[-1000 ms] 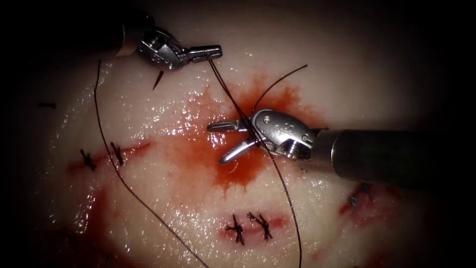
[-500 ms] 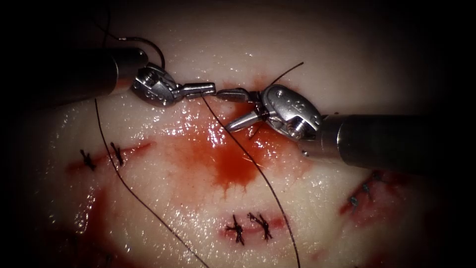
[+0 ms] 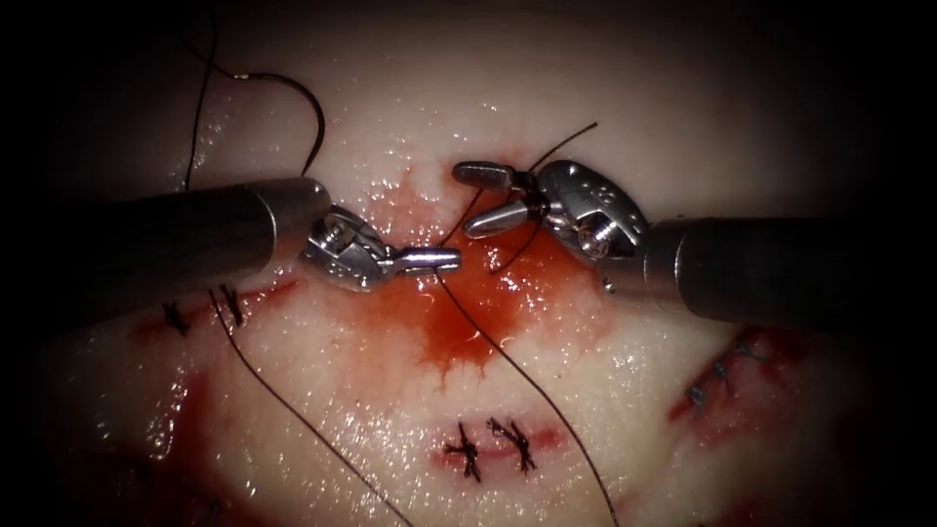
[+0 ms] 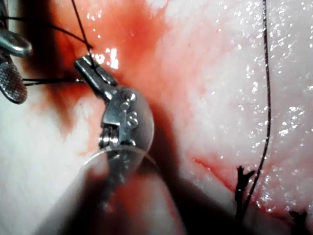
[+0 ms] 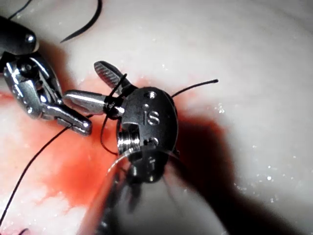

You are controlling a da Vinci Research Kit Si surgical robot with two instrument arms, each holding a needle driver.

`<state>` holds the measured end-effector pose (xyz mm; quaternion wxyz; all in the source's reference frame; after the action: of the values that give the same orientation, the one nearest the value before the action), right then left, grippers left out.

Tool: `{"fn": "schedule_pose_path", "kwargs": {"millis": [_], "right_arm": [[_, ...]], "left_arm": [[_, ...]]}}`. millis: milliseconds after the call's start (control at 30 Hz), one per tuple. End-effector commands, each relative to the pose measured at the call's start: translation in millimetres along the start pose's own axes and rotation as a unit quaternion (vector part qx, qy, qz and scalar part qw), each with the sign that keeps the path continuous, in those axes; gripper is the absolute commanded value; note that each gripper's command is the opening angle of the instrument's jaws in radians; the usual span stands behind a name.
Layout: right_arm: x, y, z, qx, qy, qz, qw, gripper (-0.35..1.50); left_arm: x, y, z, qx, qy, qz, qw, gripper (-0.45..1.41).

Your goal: Wound Closure

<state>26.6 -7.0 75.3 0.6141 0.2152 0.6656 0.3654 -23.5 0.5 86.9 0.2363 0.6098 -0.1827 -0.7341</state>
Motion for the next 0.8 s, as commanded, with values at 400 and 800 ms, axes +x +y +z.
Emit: {"fn": "schedule_pose_path", "kwargs": {"millis": [400, 800], "right_arm": [[-3.3, 0.3, -1.8, -0.162, -0.019, -0.018, 0.986, 1.37], [-3.9, 1.7, -3.5, -0.268, 0.016, 0.014, 0.963, 1.33]], "left_arm": [[2.3, 1.2, 4.0, -0.022, -0.017, -0.017, 0.999, -0.45], [2.4, -2.0, 5.8, -0.017, -0.021, -0.038, 0.999, -0.45]]}}
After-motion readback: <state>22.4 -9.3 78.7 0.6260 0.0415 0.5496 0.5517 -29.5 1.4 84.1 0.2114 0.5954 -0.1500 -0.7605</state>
